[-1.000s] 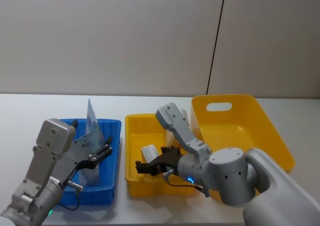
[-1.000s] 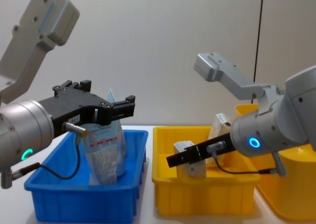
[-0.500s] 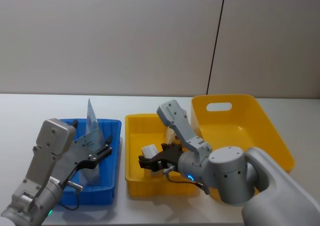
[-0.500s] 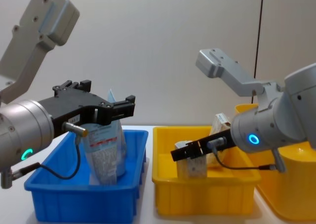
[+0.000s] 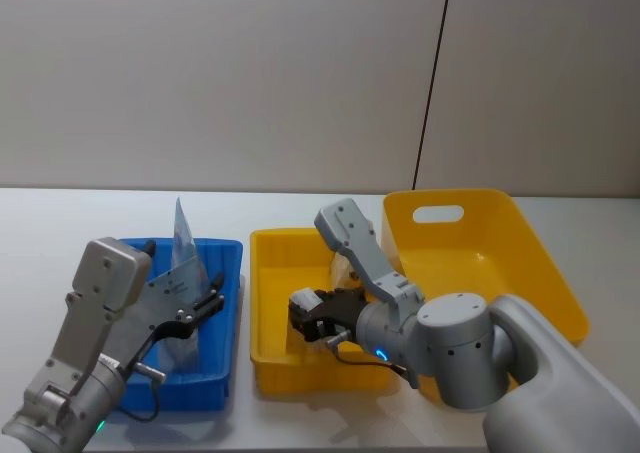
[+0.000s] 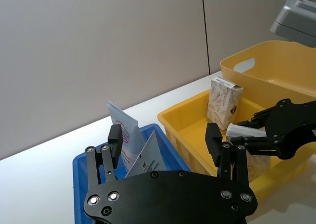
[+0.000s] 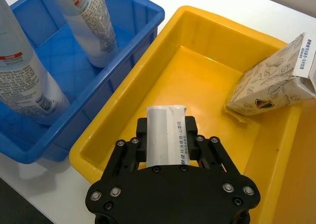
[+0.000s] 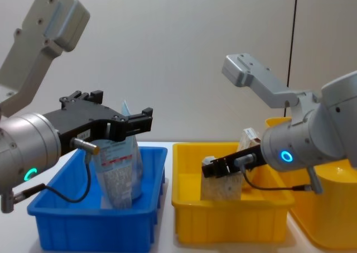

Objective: Bimanual collaborative sorting of washing and personal care products

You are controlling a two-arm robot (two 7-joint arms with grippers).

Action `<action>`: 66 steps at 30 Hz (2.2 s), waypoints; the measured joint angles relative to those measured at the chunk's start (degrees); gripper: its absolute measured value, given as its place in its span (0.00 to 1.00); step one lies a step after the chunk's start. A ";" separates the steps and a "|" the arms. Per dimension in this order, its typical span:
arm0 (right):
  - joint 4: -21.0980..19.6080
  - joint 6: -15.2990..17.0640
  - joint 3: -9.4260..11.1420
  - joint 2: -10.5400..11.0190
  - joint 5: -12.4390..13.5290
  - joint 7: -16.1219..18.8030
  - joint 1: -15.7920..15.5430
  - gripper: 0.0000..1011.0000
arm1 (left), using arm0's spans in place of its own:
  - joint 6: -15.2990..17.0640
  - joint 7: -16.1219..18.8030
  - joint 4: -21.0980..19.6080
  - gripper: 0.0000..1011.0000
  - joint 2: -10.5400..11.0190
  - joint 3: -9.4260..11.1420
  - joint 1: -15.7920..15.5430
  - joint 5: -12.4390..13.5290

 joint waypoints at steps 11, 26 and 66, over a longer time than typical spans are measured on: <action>-0.01 -0.10 0.07 -0.07 -0.08 -0.09 0.00 0.23 | 0.00 0.00 0.00 0.99 0.00 0.00 0.00 0.00; -0.01 -0.11 0.08 -0.09 -0.08 -0.17 0.00 0.20 | 0.00 0.00 0.00 0.99 0.00 0.00 0.00 0.00; -10.71 -2.39 3.66 4.38 -2.48 0.27 1.72 0.19 | 0.00 0.00 0.00 0.99 0.00 0.00 -0.01 0.00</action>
